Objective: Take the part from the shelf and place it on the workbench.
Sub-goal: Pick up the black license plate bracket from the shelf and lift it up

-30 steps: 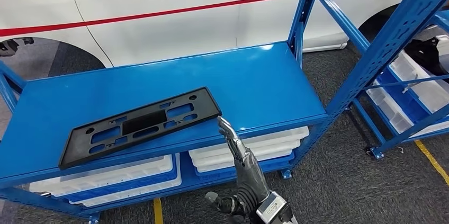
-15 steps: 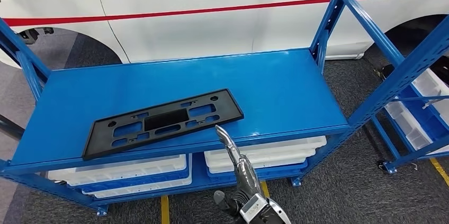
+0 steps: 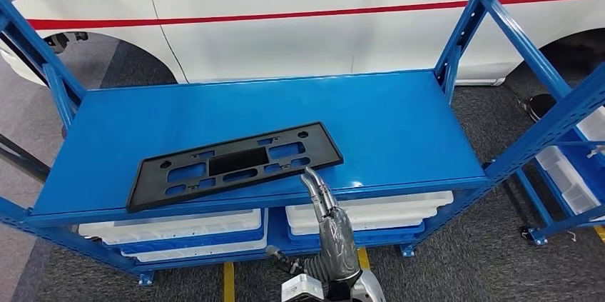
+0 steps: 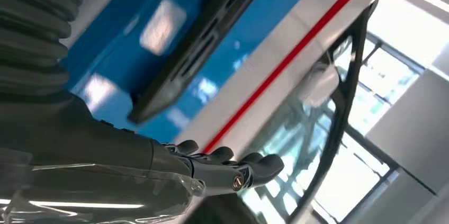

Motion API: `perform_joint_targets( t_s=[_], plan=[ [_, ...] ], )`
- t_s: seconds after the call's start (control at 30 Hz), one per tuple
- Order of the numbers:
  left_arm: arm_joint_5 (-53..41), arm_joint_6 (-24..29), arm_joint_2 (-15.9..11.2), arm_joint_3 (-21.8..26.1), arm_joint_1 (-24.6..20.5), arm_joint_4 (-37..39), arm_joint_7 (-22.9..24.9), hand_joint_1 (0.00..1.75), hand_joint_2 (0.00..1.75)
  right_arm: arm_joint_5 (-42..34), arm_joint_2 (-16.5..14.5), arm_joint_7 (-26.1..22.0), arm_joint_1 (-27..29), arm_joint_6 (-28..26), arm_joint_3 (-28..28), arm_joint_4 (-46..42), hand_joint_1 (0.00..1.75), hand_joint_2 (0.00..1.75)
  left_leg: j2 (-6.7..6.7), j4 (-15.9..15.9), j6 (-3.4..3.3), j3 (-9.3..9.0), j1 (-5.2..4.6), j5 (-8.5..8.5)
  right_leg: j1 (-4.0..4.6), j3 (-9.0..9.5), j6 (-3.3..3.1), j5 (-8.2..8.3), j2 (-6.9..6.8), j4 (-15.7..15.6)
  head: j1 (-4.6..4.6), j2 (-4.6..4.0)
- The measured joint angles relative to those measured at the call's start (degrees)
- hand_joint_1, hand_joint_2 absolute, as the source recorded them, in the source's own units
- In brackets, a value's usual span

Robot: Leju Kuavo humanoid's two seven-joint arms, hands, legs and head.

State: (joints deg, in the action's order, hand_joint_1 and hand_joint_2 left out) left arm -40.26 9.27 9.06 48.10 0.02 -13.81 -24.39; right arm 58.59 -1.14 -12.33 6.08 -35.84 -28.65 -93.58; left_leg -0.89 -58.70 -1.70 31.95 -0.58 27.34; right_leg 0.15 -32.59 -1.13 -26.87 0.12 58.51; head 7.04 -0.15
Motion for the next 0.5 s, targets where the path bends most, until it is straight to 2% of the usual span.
perform_joint_targets(
  t_s=[0.07,0.17,0.2,0.23,0.27,0.3,0.33,0.37,0.4,0.5],
  plan=[
    [-1.1,0.0,-0.2,0.0,-0.1,0.0,0.4,0.00,0.00,9.6,-1.6,0.4,-0.4,-1.7,1.3,1.4,0.00,1.75,0.15,-2.6,0.72,1.08,0.06,1.79,-0.58,0.51,-0.17,0.35,-0.19,-0.9,-0.04,0.00],
    [-2.7,-0.3,-0.3,0.0,-0.3,0.0,0.7,0.00,0.00,20.5,-5.2,-0.9,-0.5,-1.8,5.4,3.2,0.00,1.75,0.36,-12.5,1.91,6.03,1.00,6.44,-0.81,0.61,-0.32,0.37,-0.66,-1.0,-0.09,0.00],
    [-3.2,-0.4,-0.4,0.0,-0.3,0.1,0.8,0.00,0.00,22.1,-6.2,-1.5,-0.5,-1.8,6.8,3.9,0.00,1.75,0.42,-14.6,2.29,7.15,1.34,6.83,-0.88,0.61,-0.27,0.32,-0.76,-1.0,-0.09,0.00],
    [-3.6,-0.5,-0.6,0.0,-0.3,0.1,0.8,0.00,0.00,23.0,-7.1,-2.1,-0.5,-1.8,8.0,4.6,0.00,1.75,0.49,-14.7,2.65,7.28,1.65,6.13,-1.02,0.61,-0.15,0.24,-0.81,-0.9,-0.09,0.00],
    [-3.9,-0.6,-0.7,0.0,-0.3,0.1,0.8,0.00,0.00,23.5,-7.8,-2.6,-0.5,-1.8,9.0,5.3,0.00,1.75,0.55,-12.6,2.99,6.30,1.94,4.43,-1.22,0.63,0.07,0.11,-0.82,-0.8,-0.09,0.00],
    [-4.2,-0.7,-0.8,0.0,-0.3,0.1,0.8,0.00,0.00,23.9,-8.5,-3.1,-0.5,-1.8,9.9,5.8,0.00,1.75,0.63,-9.1,3.31,4.53,2.22,2.31,-1.43,0.65,0.39,-0.09,-0.81,-0.5,-0.09,0.00],
    [-4.5,-0.8,-0.9,0.0,-0.3,0.1,0.9,0.00,0.00,24.3,-9.1,-3.3,-0.7,-1.8,10.9,6.4,0.00,1.75,0.68,-5.4,3.59,2.71,2.30,0.89,-1.52,0.59,0.81,-0.35,-0.78,-0.1,-0.12,0.00],
    [-4.8,-0.9,-1.0,0.0,-0.5,0.1,0.9,0.00,0.00,24.8,-9.8,-3.4,-1.0,-1.8,11.8,7.1,0.00,1.75,0.65,-2.5,3.47,1.34,2.30,0.02,-1.52,0.47,1.27,-0.58,-0.75,0.3,-0.11,0.00],
    [-5.1,-1.0,-1.0,-0.1,-0.6,0.1,1.1,0.00,0.00,25.1,-10.5,-3.3,-1.3,-1.8,12.8,7.9,0.00,1.75,0.60,-1.0,3.19,0.64,2.23,-0.15,-1.41,0.35,1.71,-0.72,-0.74,0.5,-0.12,0.00],
    [-5.7,-1.0,-1.1,-0.1,-0.7,0.2,1.4,0.00,0.00,25.3,-11.7,-3.2,-2.0,-1.9,14.9,9.9,0.00,1.75,0.45,-0.5,1.64,0.55,1.95,0.01,-1.45,0.33,2.70,-0.75,-0.72,0.6,-0.11,0.00]
  ],
)
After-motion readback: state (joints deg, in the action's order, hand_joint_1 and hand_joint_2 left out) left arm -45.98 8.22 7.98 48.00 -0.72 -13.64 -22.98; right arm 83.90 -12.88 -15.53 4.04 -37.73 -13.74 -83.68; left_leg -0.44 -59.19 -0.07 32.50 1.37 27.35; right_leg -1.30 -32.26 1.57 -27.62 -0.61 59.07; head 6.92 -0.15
